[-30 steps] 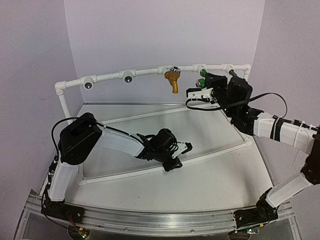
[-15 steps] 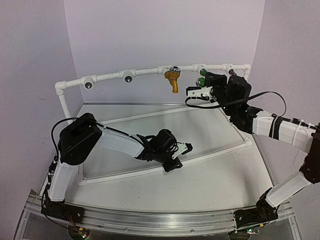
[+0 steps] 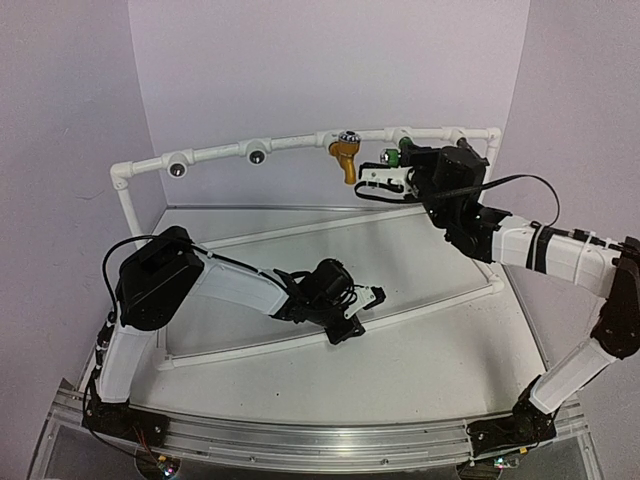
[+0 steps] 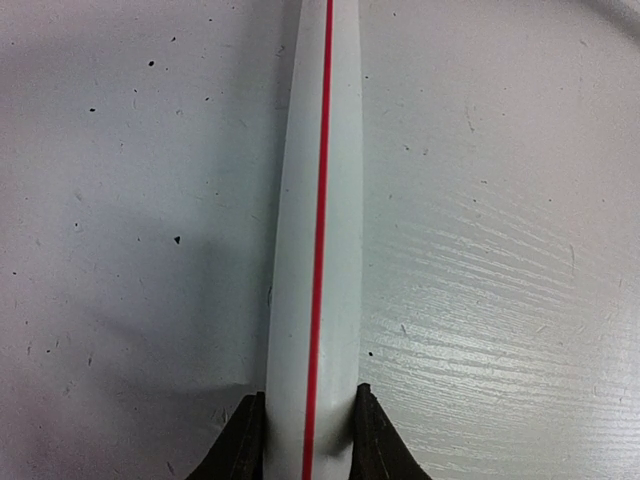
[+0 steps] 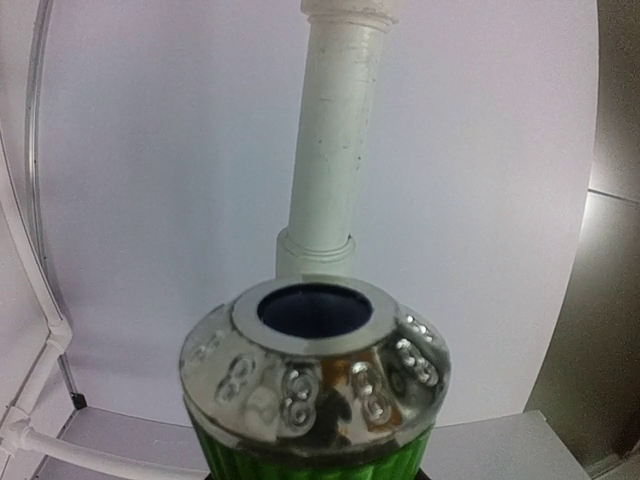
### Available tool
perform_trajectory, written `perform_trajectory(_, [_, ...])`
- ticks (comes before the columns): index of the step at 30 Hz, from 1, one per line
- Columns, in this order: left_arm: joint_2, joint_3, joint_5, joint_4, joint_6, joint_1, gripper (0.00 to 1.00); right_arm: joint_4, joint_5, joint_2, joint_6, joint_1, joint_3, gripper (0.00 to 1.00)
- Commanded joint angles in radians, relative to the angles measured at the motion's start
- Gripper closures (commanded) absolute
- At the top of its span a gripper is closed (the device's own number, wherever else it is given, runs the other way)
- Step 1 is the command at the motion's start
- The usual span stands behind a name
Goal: Install the water faucets
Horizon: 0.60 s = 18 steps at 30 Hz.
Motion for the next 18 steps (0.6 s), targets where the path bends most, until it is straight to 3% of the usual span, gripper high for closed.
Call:
perform_trajectory(1, [0.005, -0.043, 0.051, -0.107, -0.036, -0.042, 1.00, 0.020, 0.060, 0.028, 0.114, -0.011, 0.063, 1.00])
perform_trajectory(18, [0.006, -0.042, 0.043, -0.108, -0.035, -0.042, 1.00, -0.037, 0.051, -0.007, 0.319, -0.110, 0.066, 1.00])
